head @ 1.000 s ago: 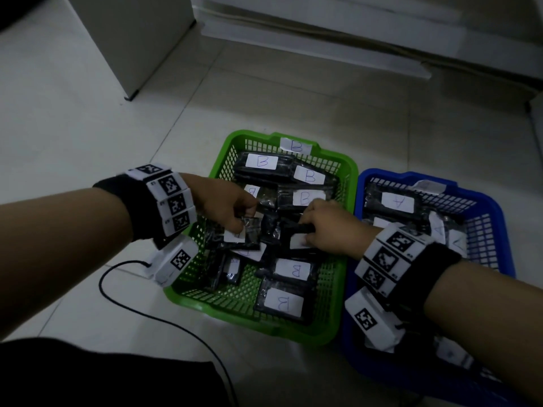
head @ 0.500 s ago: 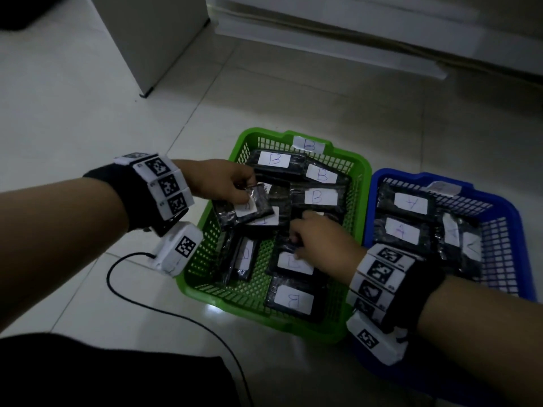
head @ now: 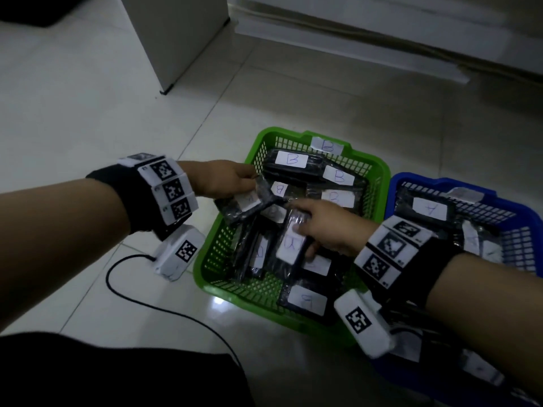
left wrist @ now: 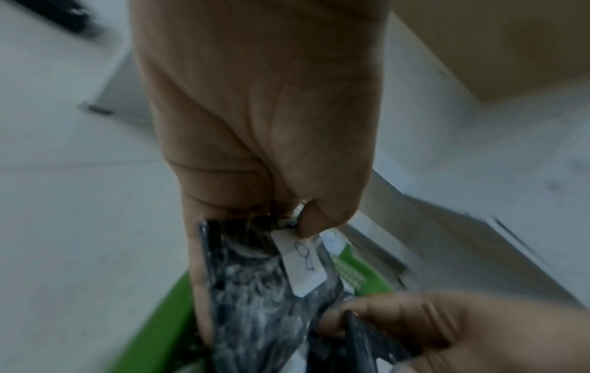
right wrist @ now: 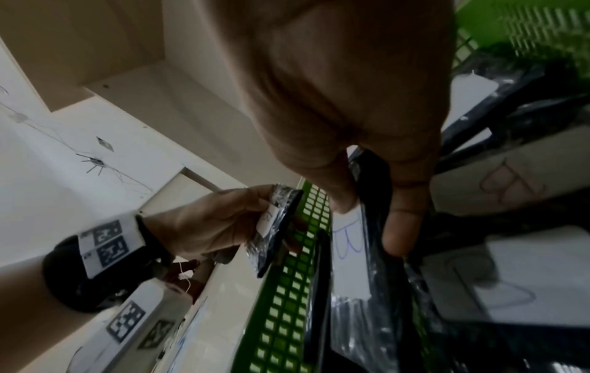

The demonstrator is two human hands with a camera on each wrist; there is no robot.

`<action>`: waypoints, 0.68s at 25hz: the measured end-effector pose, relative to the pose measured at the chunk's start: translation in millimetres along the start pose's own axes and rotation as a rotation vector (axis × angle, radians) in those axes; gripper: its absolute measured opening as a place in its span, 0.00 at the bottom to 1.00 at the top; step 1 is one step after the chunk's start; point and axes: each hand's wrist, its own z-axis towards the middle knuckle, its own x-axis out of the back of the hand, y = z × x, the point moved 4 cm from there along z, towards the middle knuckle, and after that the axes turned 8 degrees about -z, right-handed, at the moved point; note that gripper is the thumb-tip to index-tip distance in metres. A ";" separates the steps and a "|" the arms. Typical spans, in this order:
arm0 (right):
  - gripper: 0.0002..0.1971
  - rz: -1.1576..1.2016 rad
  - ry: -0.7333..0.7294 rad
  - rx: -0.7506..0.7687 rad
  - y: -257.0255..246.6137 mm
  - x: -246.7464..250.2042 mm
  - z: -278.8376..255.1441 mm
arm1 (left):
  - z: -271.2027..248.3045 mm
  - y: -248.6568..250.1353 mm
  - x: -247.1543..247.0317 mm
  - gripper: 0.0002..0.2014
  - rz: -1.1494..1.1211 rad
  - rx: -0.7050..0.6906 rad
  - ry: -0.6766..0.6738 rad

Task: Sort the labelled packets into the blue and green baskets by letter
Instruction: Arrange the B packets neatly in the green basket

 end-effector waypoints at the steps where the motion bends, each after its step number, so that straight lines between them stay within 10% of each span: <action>1: 0.25 -0.024 -0.020 -0.026 0.0 -7.2 -2.2 | -2.0 3.5 -1.4 0.14 0.122 -0.004 -0.019; 10: 0.28 -0.351 0.111 0.103 -4.6 -44.2 3.1 | -3.1 7.6 -23.2 0.20 0.097 0.015 -0.199; 17: 0.15 -0.433 0.232 0.108 -4.2 -34.6 11.3 | -1.8 1.5 -10.0 0.16 0.059 0.047 -0.006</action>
